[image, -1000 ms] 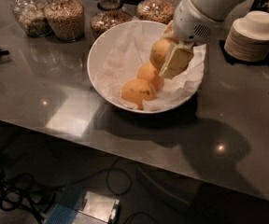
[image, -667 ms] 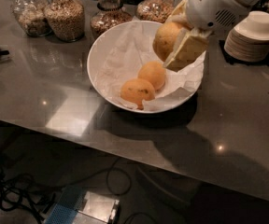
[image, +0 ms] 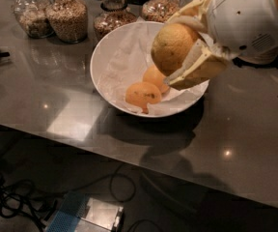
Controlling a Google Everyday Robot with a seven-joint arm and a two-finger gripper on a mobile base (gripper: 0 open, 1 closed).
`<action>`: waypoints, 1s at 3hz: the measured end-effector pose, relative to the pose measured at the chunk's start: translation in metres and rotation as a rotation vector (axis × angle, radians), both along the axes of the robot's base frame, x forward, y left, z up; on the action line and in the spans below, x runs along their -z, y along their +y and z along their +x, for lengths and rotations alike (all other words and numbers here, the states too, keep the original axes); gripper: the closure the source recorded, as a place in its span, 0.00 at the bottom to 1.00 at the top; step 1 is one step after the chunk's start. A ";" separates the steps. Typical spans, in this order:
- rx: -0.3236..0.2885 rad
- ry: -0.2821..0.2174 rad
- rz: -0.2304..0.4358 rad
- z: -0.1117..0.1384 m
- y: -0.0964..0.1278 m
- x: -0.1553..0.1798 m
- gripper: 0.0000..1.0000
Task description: Pick orange from white bowl
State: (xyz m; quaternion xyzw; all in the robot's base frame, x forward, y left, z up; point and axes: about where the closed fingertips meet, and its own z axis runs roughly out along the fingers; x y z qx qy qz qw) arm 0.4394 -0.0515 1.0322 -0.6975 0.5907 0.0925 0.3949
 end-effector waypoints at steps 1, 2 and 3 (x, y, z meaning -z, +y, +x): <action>-0.108 0.012 0.125 0.002 0.013 0.022 1.00; -0.166 -0.032 0.179 -0.002 0.025 0.007 1.00; -0.166 -0.032 0.179 -0.002 0.025 0.007 1.00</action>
Offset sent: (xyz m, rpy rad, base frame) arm 0.0018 0.0099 -0.0187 0.0982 0.0101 0.0822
